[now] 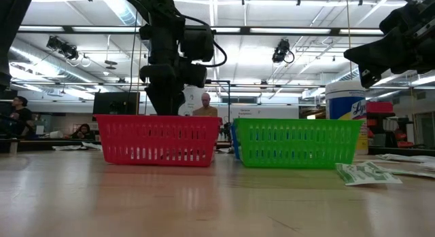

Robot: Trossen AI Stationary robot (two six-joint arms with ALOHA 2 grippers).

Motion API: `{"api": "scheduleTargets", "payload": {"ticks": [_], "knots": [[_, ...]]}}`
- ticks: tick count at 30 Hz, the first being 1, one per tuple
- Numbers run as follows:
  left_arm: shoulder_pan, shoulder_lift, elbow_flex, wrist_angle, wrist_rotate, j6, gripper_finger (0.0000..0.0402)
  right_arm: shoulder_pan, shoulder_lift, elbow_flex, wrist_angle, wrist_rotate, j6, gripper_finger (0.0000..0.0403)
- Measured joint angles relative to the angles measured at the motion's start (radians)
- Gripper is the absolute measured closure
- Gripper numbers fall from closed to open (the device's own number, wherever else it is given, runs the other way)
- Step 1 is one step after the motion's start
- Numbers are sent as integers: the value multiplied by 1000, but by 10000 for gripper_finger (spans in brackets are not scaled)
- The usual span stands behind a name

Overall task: Pick & Place First Aid Supplies
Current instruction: Put the gray towelette pack into the black bin

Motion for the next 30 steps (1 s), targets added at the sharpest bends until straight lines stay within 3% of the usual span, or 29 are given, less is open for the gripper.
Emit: {"api": "scheduleTargets", "payload": {"ticks": [7, 16, 21, 30], "knots": [[0, 0, 0, 27, 0, 10, 127, 0, 0, 0, 0, 0, 0, 385], [1, -6, 0, 50, 0, 12, 43, 0, 0, 0, 0, 0, 0, 385], [9, -86, -1, 37, -16, 12, 21, 0, 0, 0, 0, 0, 0, 385], [91, -252, -1, 6, -23, -49, 19, 0, 0, 0, 0, 0, 0, 385]]}}
